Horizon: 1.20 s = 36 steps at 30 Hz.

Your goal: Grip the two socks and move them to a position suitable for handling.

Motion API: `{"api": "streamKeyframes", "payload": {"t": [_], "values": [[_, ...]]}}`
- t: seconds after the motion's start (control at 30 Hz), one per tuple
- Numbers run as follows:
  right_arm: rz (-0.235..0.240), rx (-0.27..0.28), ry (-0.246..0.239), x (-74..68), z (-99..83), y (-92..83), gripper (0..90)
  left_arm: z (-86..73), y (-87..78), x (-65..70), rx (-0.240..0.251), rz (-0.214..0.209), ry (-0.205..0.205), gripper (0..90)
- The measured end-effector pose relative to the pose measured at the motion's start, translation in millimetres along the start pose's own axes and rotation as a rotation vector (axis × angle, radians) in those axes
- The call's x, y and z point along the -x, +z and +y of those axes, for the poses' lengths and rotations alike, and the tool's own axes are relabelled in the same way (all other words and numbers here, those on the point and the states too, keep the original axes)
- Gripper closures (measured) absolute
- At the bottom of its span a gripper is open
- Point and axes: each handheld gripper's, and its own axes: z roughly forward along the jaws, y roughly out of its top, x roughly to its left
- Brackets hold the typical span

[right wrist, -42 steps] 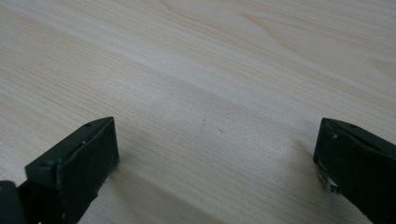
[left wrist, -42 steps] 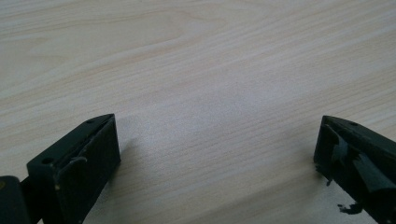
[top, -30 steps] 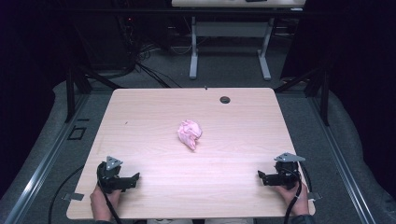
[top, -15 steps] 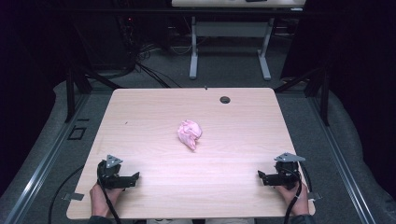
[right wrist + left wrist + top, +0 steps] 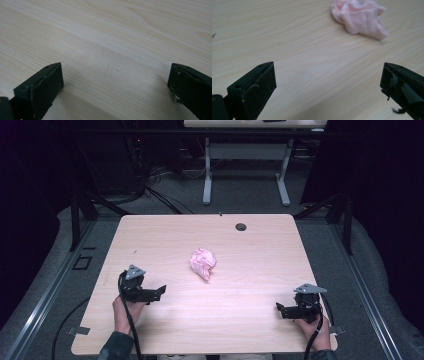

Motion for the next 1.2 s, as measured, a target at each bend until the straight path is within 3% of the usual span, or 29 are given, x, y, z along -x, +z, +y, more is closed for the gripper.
{"api": "streamKeyframes", "payload": {"t": [0.03, 0.1, 0.23, 0.27, 0.37, 0.47, 0.5, 0.53, 0.57, 0.63, 0.7, 0.8, 0.87, 0.9, 0.93, 1.0, 1.07, 1.2], "values": [[0.000, 0.000, 0.000, 0.0, 0.0, 0.0, 0.0, 11.9, 8.2, 7.0, 0.007, -0.021, 0.014, 0.7], [0.000, 0.002, 0.004, -0.3, -0.1, 0.1, 0.0, 16.8, 12.7, 10.9, 0.015, -0.022, 0.021, 1.1], [-0.001, 0.002, 0.004, -0.3, -0.1, 0.1, 0.0, 39.8, 40.1, 27.8, 0.003, -0.075, 0.031, 1.6], [-0.001, 0.002, 0.004, -0.3, -0.1, 0.1, 0.0, 39.8, 40.1, 27.8, 0.003, -0.075, 0.031, 1.9], [0.000, 0.000, 0.000, 0.0, 0.0, 0.0, 0.0, 57.8, 64.0, 41.8, -0.006, -0.098, 0.036, 4.1], [0.000, 0.000, 0.000, 0.0, 0.0, 0.0, 0.0, 65.8, 76.4, 48.6, -0.013, -0.102, 0.038, 5.1], [0.000, 0.000, 0.000, 0.0, 0.0, 0.0, 0.0, 72.1, 90.8, 52.4, -0.033, -0.104, 0.032, 6.9], [0.000, 0.000, 0.000, 0.0, 0.0, 0.0, 0.0, 72.1, 90.8, 52.4, -0.033, -0.104, 0.032, 8.1], [0.000, 0.001, 0.003, -0.2, -0.1, 0.0, 0.0, 75.3, 105.4, 55.8, -0.062, -0.076, 0.034, 11.3], [0.000, 0.003, 0.004, -0.2, -0.2, 0.1, 0.0, 75.8, 112.9, 56.2, -0.081, -0.082, 0.031, 13.3], [0.000, 0.001, 0.003, -0.2, -0.2, 0.0, 0.0, 73.1, 131.0, 56.9, -0.147, -0.052, 0.036, 16.5], [0.000, 0.002, 0.004, -0.3, -0.2, 0.0, 0.0, 69.1, 137.5, 56.0, -0.173, -0.048, 0.031, 22.6], [0.000, 0.002, 0.004, -0.3, -0.3, 0.0, 0.0, 65.0, 140.4, 56.0, -0.184, -0.052, 0.026, 31.2], [-0.001, 0.002, 0.004, -0.3, -0.2, 0.0, 0.0, 63.0, 140.9, 56.1, -0.190, -0.055, 0.021, 42.4], [-0.001, 0.002, 0.004, -0.3, -0.2, 0.0, 0.0, 61.1, 141.5, 56.0, -0.191, -0.055, 0.025, 42.4], [-0.001, 0.002, 0.004, -0.2, -0.2, 0.0, 0.0, 57.6, 140.9, 55.9, -0.186, -0.059, 0.028, 56.4], [-0.001, 0.002, 0.004, -0.3, -0.3, 0.0, 0.0, 55.4, 139.3, 55.9, -0.177, -0.062, 0.015, 63.9], [-0.001, 0.002, 0.004, -0.2, -0.2, 0.0, 0.0, 53.8, 132.3, 54.5, -0.157, -0.067, 0.029, 73.9]]}}
